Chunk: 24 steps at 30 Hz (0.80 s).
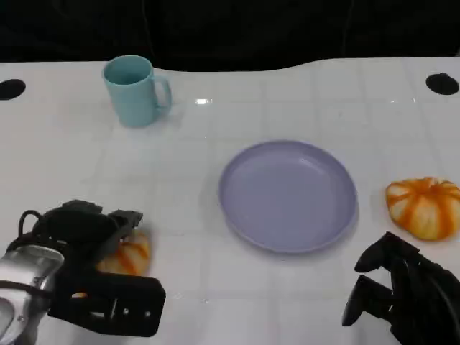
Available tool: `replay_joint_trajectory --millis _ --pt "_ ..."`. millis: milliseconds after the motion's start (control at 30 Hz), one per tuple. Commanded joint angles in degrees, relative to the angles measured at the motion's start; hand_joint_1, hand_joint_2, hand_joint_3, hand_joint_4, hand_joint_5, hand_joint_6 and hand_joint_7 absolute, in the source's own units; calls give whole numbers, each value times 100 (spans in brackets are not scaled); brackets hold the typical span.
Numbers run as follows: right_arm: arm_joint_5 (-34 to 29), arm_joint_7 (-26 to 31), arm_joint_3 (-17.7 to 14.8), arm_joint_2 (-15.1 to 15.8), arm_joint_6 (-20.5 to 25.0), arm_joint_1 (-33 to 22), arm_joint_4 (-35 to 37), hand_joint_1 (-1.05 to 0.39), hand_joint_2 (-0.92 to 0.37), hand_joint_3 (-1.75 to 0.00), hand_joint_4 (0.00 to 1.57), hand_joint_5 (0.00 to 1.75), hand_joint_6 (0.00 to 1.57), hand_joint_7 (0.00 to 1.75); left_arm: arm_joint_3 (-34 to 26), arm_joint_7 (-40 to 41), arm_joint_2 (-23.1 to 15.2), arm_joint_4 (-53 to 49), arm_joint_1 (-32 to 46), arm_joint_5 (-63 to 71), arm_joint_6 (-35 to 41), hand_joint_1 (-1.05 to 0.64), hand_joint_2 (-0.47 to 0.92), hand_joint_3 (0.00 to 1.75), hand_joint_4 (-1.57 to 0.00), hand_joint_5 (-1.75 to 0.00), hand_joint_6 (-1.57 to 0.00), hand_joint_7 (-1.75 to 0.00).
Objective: Grasp the bread from the table and place it into the plate.
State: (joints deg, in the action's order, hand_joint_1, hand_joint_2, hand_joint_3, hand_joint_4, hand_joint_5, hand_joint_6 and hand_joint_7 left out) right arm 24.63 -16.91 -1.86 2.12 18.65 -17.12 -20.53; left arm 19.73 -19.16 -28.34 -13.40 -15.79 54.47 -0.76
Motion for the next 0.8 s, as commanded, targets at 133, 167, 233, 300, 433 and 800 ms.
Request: replay_joint_trajectory --millis 133,167,233,300,433,800 --pt "22 -44 -18 72 -55 -43 -24 -53 -92 -46 62 175 40 168 187 350 101 -811 -323 -281 16 -59 92 3 -8 -16 -16 -2" --pt "12 -43 -15 70 -67 -44 -22 -53 -92 -46 62 175 40 168 199 335 122 -936 -371 -359 3 -59 92 3 -8 -16 -17 -2" --pt "8 -39 -16 67 -64 -44 -29 -53 -92 -46 63 175 40 168 234 314 136 -1132 -447 -495 -28 -58 92 3 -10 -17 -19 -3" --pt "44 -39 -27 65 -29 -52 -59 -53 -92 -46 63 175 41 168 260 324 131 -1228 -471 -612 -51 -59 92 4 -12 -17 -22 -4" --pt "47 -29 -37 74 -11 -52 -75 -53 -92 -46 63 175 40 168 250 352 130 -1277 -460 -862 -99 -52 92 6 -22 -21 -31 -7" --pt "11 -42 -33 78 -63 -45 -51 -54 -92 -46 62 175 39 168 51 2259 271 -2143 -522 -1348 -1156 -21 92 37 -74 -159 -96 -65"
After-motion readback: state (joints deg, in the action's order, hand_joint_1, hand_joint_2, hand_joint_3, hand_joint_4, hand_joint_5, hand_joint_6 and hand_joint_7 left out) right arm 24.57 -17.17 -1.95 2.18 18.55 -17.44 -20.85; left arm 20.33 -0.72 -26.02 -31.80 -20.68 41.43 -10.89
